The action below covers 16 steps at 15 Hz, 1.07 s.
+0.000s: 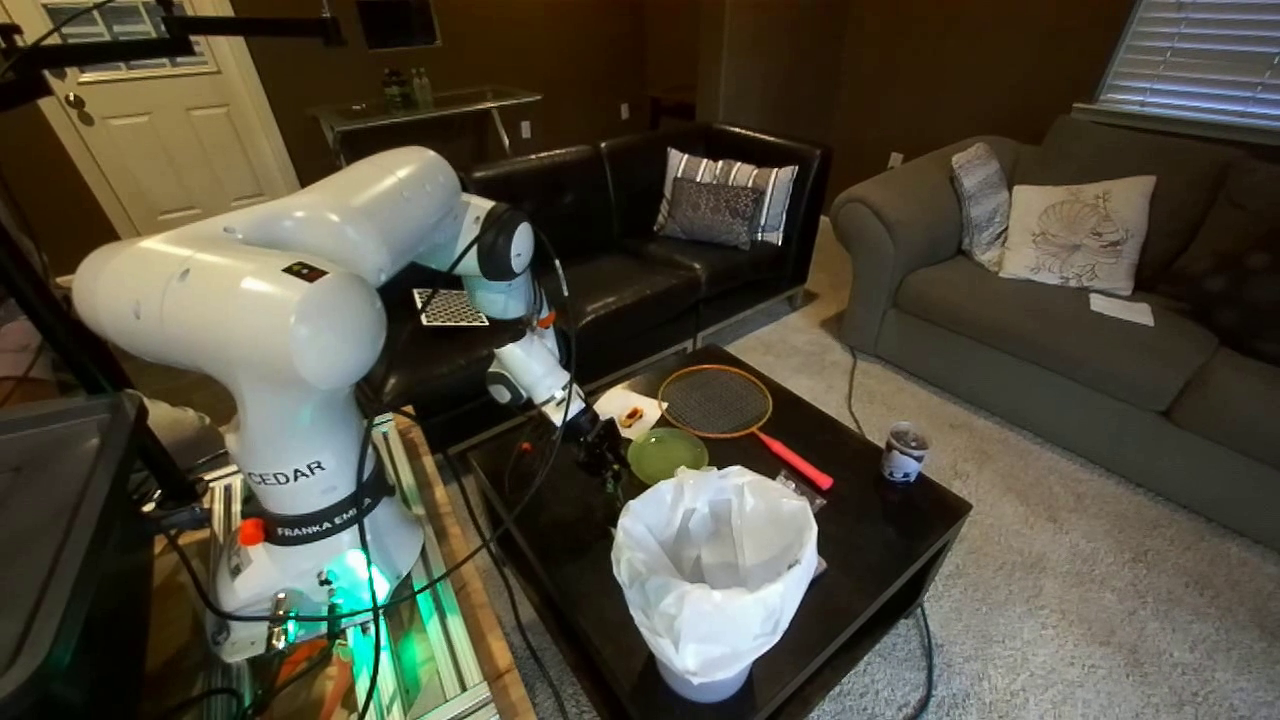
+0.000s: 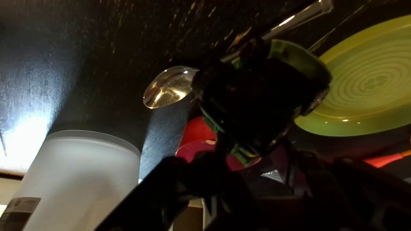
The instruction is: Pick up the green object and put it back down
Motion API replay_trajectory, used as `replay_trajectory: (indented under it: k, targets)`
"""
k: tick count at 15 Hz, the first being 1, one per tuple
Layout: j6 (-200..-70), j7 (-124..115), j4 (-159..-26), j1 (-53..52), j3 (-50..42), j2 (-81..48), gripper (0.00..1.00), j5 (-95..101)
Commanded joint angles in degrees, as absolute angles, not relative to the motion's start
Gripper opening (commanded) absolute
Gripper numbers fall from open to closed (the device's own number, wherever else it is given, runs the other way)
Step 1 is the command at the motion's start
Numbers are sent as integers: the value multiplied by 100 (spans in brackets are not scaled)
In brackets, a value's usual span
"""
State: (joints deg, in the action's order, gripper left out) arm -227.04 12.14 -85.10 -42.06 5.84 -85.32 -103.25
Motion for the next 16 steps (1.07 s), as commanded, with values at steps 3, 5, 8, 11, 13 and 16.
replay_trajectory:
  k: [3,5,8,11,13,16]
  targets:
    - [-22686,1150,-8668,-4507,405,-8546,70,-10129]
    - [-23051,988,-8781,-4147,791,-8547,75,-9513]
    - [-22828,1144,-8736,-4546,398,-8546,70,-9945]
    - [-22885,1128,-8714,-4512,432,-8548,93,-9900]
    - [-23183,975,-8751,-4079,842,-8550,100,-9354]
    - [-22507,771,-8754,-3755,1108,-8454,100,-8787]
